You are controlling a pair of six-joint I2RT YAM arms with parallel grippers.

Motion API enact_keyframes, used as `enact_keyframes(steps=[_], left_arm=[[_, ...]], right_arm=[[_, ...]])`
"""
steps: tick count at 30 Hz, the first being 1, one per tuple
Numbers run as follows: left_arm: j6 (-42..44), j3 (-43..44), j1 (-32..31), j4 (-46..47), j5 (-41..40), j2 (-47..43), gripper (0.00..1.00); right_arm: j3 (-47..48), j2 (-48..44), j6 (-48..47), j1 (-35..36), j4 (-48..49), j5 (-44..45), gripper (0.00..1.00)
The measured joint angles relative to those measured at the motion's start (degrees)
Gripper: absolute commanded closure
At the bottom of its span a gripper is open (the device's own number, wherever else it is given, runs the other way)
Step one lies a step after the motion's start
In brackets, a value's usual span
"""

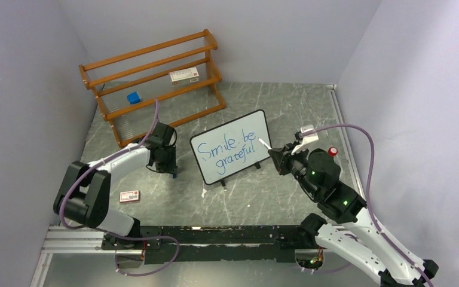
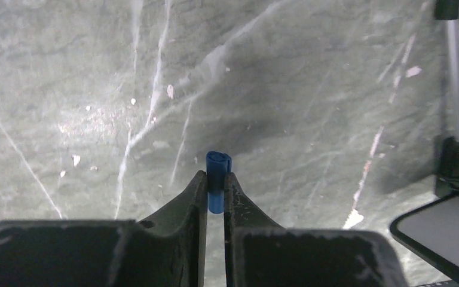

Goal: Write a sentence on the whiteboard
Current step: Close the whiteboard marker at the center of the board.

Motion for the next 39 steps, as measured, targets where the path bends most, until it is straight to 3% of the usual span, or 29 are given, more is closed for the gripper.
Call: enact_keyframes(steps=[15, 26, 31, 39], left_arm=[[-15.4, -5.0, 0.0, 3.1, -2.9, -29.7, 0.95], [-29.7, -5.7, 0.1, 8.1, -2.1, -44.8, 0.95], [-35.5, -7.2, 0.1, 14.4, 1.5, -47.2, 0.95], [-43.2, -8.7, 0.1, 25.6, 7.9, -47.9, 0.95]], right_arm=[[-2.7, 5.2, -0.9, 0.0, 13.1, -17.2, 1.00], [-6.8, 7.3, 0.4, 1.4, 28.5, -24.9, 1.00], [-8.4, 11.3, 0.0, 7.2, 35.9, -22.9, 1.00], [-11.0, 17.4, -5.5, 22.9, 50.4, -10.6, 1.00]])
